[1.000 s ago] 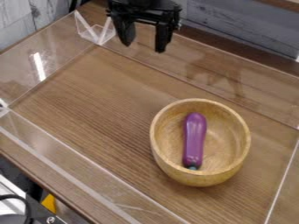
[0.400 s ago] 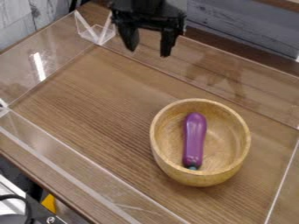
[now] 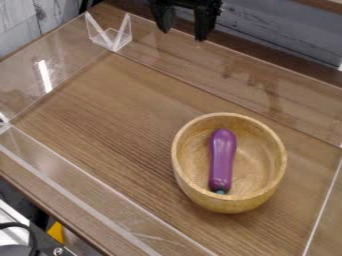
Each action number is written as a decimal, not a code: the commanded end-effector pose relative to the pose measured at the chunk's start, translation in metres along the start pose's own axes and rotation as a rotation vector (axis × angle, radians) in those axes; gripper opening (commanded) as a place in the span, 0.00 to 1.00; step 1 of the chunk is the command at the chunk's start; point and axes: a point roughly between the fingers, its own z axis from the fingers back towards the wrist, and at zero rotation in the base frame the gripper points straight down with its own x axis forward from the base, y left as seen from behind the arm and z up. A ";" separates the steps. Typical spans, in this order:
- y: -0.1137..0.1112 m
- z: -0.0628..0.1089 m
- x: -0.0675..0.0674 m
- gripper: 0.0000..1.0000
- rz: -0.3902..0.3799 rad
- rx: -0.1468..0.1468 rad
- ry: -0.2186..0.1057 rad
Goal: Remove the purple eggplant from inside the brown bowl and put it on the table
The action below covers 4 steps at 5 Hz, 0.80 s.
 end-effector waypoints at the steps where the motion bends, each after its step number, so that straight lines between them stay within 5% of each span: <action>1: 0.006 0.013 0.006 1.00 0.024 0.004 -0.040; 2: 0.015 0.011 0.001 1.00 0.057 0.006 -0.021; 4: 0.024 -0.013 -0.009 1.00 0.278 0.032 0.023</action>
